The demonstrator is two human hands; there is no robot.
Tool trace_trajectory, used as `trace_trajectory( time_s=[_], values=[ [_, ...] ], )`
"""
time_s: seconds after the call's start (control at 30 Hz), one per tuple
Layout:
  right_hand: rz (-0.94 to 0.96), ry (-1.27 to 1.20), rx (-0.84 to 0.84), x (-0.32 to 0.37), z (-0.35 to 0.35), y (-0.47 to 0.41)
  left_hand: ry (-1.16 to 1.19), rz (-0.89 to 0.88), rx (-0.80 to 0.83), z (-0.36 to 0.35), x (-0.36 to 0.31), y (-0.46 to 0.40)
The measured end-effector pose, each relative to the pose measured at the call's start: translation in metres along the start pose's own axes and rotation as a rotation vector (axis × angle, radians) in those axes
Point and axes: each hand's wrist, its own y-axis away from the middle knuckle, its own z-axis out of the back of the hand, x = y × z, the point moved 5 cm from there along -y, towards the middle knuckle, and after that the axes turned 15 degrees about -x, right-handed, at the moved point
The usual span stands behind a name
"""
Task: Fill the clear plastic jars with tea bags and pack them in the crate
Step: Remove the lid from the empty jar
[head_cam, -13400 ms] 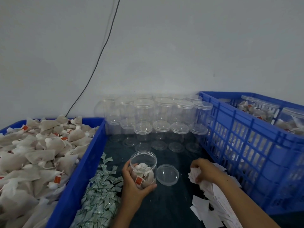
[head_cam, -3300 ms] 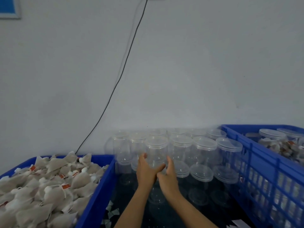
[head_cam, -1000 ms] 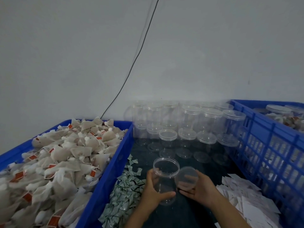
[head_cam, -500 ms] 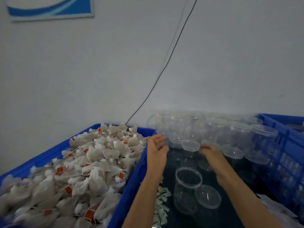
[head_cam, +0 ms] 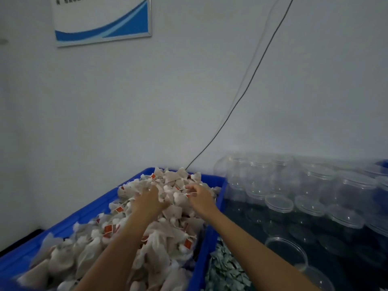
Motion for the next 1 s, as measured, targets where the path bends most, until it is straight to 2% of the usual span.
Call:
trace_trajectory(
  time_s=[0.1, 0.2, 0.27, 0.33, 0.4, 0.53, 0.63, 0.7, 0.77, 0.87, 1.0],
  values=[
    [0.004, 0.05, 0.079, -0.008, -0.031, -0.013, 0.17, -0.162, 0.113, -0.037, 0.004, 0.012],
    [0.001, 0.177, 0.153, -0.019, -0.053, -0.021, 0.137, -0.249, 0.107, -0.054, 0.011, 0.018],
    [0.049, 0.32, 0.118, -0.027, -0.061, -0.022, 0.129, -0.261, 0.07, -0.054, 0.01, 0.016],
    [0.059, 0.338, 0.025, -0.031, -0.061, -0.025, 0.182, -0.271, 0.03, -0.049, 0.009, 0.014],
    [0.071, 0.242, -0.05, -0.033, -0.059, -0.025, 0.275, -0.291, -0.029, -0.042, 0.009, 0.015],
    [-0.006, -0.158, -0.292, -0.032, -0.04, -0.025, 0.585, -0.251, -0.121, -0.025, 0.009, 0.018],
    [-0.021, -0.245, -0.442, -0.028, -0.023, -0.031, 0.746, -0.128, -0.147, -0.019, 0.014, 0.015],
    [0.013, -0.267, -0.456, -0.018, -0.011, -0.034, 0.823, -0.051, -0.173, -0.014, 0.019, 0.012],
    [0.041, -0.257, -0.358, -0.009, -0.002, -0.039, 0.894, 0.004, -0.192, -0.008, 0.023, 0.01],
    [0.052, -0.181, -0.077, 0.004, -0.001, -0.039, 0.998, 0.041, -0.194, 0.001, 0.024, 0.01],
    [0.164, 0.059, 0.222, 0.017, -0.019, -0.016, 1.055, -0.013, -0.171, 0.011, 0.011, 0.015]
  ],
)
